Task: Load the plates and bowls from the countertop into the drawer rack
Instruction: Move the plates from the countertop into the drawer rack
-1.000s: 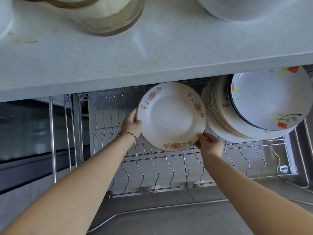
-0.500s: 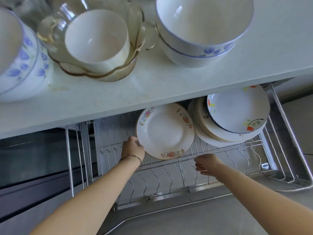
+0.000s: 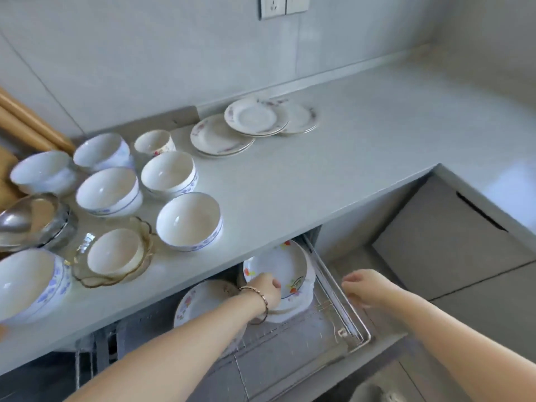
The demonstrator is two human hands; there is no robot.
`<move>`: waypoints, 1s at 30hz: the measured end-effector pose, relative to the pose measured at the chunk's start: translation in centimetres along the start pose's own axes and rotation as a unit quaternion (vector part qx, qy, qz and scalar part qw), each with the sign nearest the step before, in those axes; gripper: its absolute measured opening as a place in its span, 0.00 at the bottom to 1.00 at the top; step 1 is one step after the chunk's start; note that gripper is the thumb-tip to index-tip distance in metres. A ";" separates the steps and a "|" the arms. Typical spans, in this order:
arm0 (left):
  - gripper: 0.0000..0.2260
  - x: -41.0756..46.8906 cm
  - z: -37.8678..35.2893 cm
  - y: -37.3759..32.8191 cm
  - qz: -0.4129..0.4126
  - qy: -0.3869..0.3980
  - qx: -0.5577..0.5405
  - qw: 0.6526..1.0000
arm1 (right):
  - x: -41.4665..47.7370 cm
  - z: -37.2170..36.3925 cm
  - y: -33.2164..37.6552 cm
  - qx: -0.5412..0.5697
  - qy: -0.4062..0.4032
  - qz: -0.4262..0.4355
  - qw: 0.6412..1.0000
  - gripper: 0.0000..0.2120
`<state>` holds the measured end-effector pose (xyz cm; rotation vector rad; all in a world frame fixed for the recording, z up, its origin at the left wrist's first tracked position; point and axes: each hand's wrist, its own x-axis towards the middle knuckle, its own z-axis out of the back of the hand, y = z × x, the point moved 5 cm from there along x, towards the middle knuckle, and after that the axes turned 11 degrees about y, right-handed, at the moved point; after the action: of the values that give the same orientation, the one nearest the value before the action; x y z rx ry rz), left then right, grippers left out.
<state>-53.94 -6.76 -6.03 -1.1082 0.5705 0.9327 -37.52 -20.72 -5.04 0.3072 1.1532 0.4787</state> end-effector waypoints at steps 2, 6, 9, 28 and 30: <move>0.13 0.4 -1.8 -5.8 -0.023 -0.004 0.014 1.000 | -1.7 4.8 -1.5 -0.009 -0.028 0.021 0.999 0.14; 0.12 1.5 -5.0 -16.7 -0.056 -0.055 -0.005 0.997 | -4.2 14.1 -5.1 -0.106 -0.046 0.052 0.992 0.16; 0.10 2.0 -7.5 -23.3 -0.062 -0.076 -0.039 0.994 | -6.1 20.3 -6.9 -0.212 -0.016 0.055 0.976 0.18; 0.14 3.7 3.2 -30.6 0.019 -0.166 -0.085 0.982 | -0.6 36.3 3.1 -0.318 -0.007 0.138 0.938 0.17; 0.13 3.9 6.2 -30.1 0.027 -0.187 -0.127 0.974 | 0.9 37.1 5.4 -0.308 0.001 0.147 0.940 0.16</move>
<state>-26.45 -4.11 8.07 -1.1094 0.1745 1.2537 -4.01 -15.20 10.95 -0.0722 0.9045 1.0724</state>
